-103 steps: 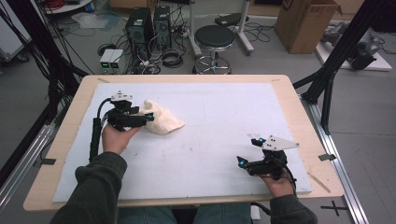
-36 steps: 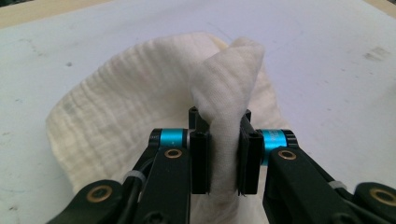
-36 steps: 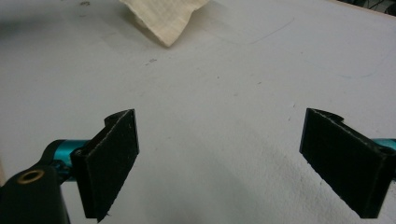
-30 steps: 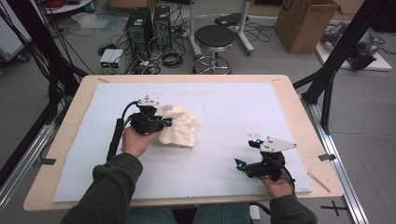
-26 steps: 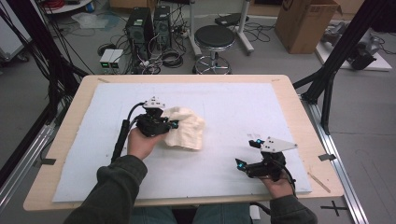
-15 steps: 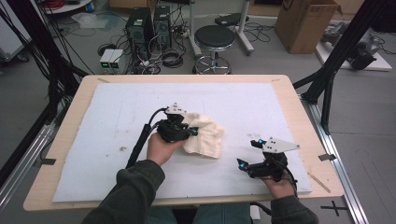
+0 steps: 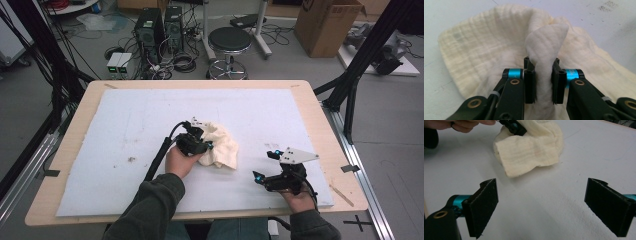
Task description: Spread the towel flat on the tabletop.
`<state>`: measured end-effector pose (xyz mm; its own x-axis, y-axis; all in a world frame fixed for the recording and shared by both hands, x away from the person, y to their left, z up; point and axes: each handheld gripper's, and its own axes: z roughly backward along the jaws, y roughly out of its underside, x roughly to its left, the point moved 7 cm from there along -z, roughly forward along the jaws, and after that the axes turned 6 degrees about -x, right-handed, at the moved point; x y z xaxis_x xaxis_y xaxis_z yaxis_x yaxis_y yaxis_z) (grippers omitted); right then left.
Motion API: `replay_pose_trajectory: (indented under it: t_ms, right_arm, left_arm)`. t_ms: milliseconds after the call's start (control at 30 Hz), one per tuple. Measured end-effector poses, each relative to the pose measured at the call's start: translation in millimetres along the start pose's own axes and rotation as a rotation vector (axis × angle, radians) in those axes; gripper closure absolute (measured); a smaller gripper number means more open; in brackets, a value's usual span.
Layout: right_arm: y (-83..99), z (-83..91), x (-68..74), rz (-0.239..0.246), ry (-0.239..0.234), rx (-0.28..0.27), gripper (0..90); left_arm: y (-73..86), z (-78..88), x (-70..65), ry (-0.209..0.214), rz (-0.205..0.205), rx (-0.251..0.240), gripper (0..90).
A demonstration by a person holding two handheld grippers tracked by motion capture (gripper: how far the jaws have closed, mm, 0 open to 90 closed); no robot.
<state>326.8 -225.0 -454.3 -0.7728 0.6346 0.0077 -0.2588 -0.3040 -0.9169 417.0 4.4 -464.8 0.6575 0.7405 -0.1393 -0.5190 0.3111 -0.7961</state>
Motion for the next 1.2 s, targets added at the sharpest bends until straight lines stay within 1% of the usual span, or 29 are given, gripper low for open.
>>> replay_pose_trajectory:
  t_ms: [33, 67, 100, 133, 200, 267, 333, 400, 433, 500, 533, 567, 600, 633, 667, 700, 733, 767, 833, 867, 900, 933, 967, 1000, 1033, 1067, 1100, 1133, 1200]
  right_arm:
    - [-0.1, -1.0, 0.1, 0.003, -0.002, 0.001, 11.1]
    - [-0.3, -1.6, 0.8, 0.003, -0.008, 0.002, 11.1]
    - [-0.5, -2.7, 1.4, 0.006, -0.011, 0.004, 11.0]
    - [-0.7, -4.0, 2.6, 0.006, -0.014, 0.007, 11.1]
    - [-1.1, -6.6, 3.8, 0.009, -0.022, 0.011, 11.1]
    - [-2.0, -10.5, 6.9, 0.006, -0.044, 0.018, 11.1]
    - [-3.9, -14.9, 9.7, 0.001, -0.067, 0.026, 11.3]
    - [-6.7, -19.8, 12.4, 0.005, -0.09, 0.032, 12.4]
    - [-9.0, -23.2, 15.0, 0.007, -0.112, 0.04, 16.0]
    - [-12.4, -28.4, 18.3, 0.018, -0.132, 0.044, 17.1]
    - [-14.2, -32.1, 19.0, 0.028, -0.134, 0.049, 17.9]
    - [-15.8, -35.4, 20.4, 0.026, -0.144, 0.056, 21.2]
    - [-17.7, -39.8, 21.3, 0.036, -0.161, 0.058, 25.5]
    - [-18.7, -42.9, 21.3, 0.039, -0.163, 0.06, 27.3]
    - [-19.2, -47.8, 21.3, 0.036, -0.17, 0.077, 30.5]
    - [-19.4, -51.1, 20.8, 0.036, -0.18, 0.085, 34.7]
    - [-19.0, -56.1, 20.0, 0.029, -0.189, 0.1, 38.1]
    - [-18.7, -60.7, 18.7, 0.034, -0.19, 0.106, 39.8]
    - [-16.6, -68.6, 18.1, 0.024, -0.207, 0.131, 45.7]
    - [-15.6, -71.7, 17.3, 0.029, -0.208, 0.14, 47.9]
    - [-12.9, -75.9, 17.0, 0.028, -0.216, 0.165, 51.0]
    - [-11.1, -78.2, 16.5, 0.029, -0.215, 0.18, 53.2]
    - [-7.9, -81.2, 16.7, 0.028, -0.221, 0.206, 58.2]
    - [-5.4, -83.6, 16.4, 0.039, -0.232, 0.222, 62.3]
    - [-1.1, -85.8, 17.5, 0.054, -0.238, 0.261, 72.4]
    - [-1.1, -85.8, 17.5, 0.054, -0.238, 0.261, 72.4]
    - [-0.2, -86.3, 19.6, 0.069, -0.257, 0.267, 83.2]
    - [-0.2, -86.3, 19.6, 0.069, -0.257, 0.267, 83.2]
    - [0.3, -86.1, 19.9, 0.081, -0.266, 0.271, 88.4]
  left_arm:
    - [-0.4, -0.1, 0.6, 0.001, -0.002, -0.003, 73.2]
    - [-1.1, 0.6, 0.3, 0.008, 0.001, -0.008, 70.0]
    - [-3.0, 2.4, -0.4, 0.019, 0.002, -0.025, 64.9]
    - [-4.8, 5.3, -1.0, 0.035, -0.004, -0.035, 58.4]
    - [-9.6, 13.3, -2.0, 0.052, -0.006, -0.065, 50.9]
    - [-14.1, 23.6, -1.6, 0.059, -0.006, -0.097, 42.3]
    - [-16.1, 34.4, 0.7, 0.068, -0.013, -0.124, 40.5]
    - [-15.7, 47.0, 5.2, 0.071, -0.011, -0.15, 39.2]
    - [-14.6, 51.2, 7.4, 0.071, -0.016, -0.154, 39.1]
    - [-10.5, 61.1, 13.4, 0.066, -0.01, -0.174, 39.0]
    - [-7.4, 65.7, 16.9, 0.064, -0.008, -0.177, 39.2]
    - [-3.4, 69.8, 21.3, 0.055, 0.004, -0.183, 39.3]
    - [-0.8, 72.0, 23.9, 0.054, 0.007, -0.183, 40.0]
    - [3.6, 74.9, 27.1, 0.062, 0.005, -0.175, 42.4]
    - [6.0, 76.5, 28.8, 0.066, 0.003, -0.174, 46.0]
    - [9.1, 78.2, 30.5, 0.072, 0.02, -0.18, 46.8]
    - [11.7, 79.7, 32.4, 0.076, 0.019, -0.174, 47.1]
    - [14.5, 80.9, 33.5, 0.082, 0.014, -0.168, 48.0]
    - [17.0, 81.1, 34.0, 0.08, 0.015, -0.169, 50.6]
    - [19.3, 80.9, 34.6, 0.086, 0.008, -0.155, 51.0]
    - [20.4, 80.5, 34.6, 0.089, 0.001, -0.146, 51.3]
    - [21.5, 79.7, 33.6, 0.093, -0.006, -0.139, 51.9]
    - [21.8, 79.2, 32.5, 0.1, -0.014, -0.137, 53.0]
    - [21.8, 79.0, 31.5, 0.103, -0.019, -0.138, 53.5]
    - [21.6, 78.8, 30.5, 0.108, -0.019, -0.142, 54.3]
    - [21.5, 78.6, 29.6, 0.113, -0.018, -0.145, 54.3]
    - [21.8, 78.1, 28.9, 0.122, -0.019, -0.143, 54.5]
    - [22.0, 77.6, 28.9, 0.123, -0.023, -0.143, 54.5]
    - [23.6, 76.5, 28.0, 0.128, -0.027, -0.132, 55.0]
